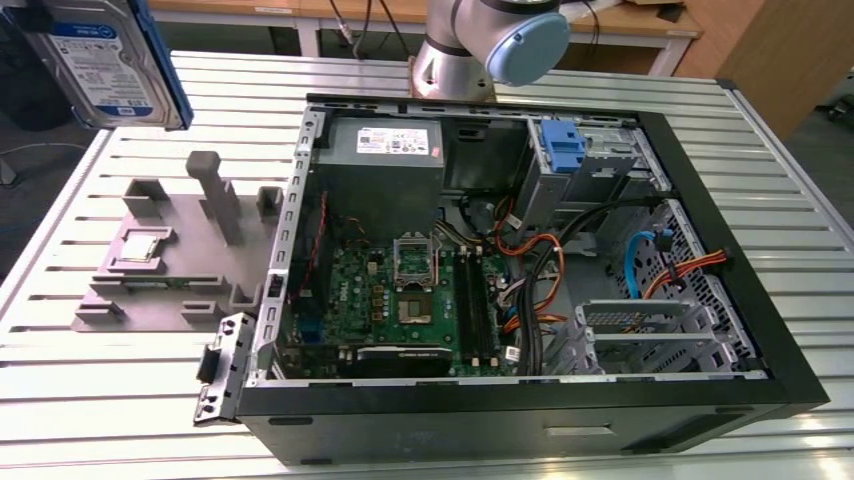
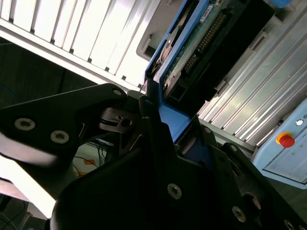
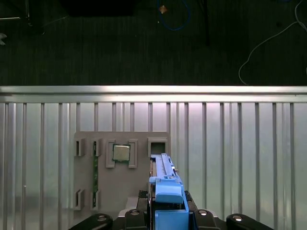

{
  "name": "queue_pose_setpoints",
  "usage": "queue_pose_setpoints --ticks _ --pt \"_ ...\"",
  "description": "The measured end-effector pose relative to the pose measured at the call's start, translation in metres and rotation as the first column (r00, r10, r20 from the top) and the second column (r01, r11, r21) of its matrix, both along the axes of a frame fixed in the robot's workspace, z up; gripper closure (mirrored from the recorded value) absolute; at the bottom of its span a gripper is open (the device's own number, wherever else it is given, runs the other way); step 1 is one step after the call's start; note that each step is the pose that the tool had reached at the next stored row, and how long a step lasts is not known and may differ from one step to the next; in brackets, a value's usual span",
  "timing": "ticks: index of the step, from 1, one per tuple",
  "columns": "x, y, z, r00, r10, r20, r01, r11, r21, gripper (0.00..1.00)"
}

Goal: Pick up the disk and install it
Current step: 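Pick up the disk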

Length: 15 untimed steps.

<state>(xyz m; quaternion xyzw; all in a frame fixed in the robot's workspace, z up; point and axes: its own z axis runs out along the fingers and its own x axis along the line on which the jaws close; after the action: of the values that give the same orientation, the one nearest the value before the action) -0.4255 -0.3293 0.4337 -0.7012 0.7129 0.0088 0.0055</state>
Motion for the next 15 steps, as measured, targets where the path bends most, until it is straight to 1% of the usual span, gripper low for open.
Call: queue_pose_setpoints --ticks 15 --pt "0.0 0.0 0.0108 1.0 0.0 0.0 0.0 1.0 0.0 0.63"
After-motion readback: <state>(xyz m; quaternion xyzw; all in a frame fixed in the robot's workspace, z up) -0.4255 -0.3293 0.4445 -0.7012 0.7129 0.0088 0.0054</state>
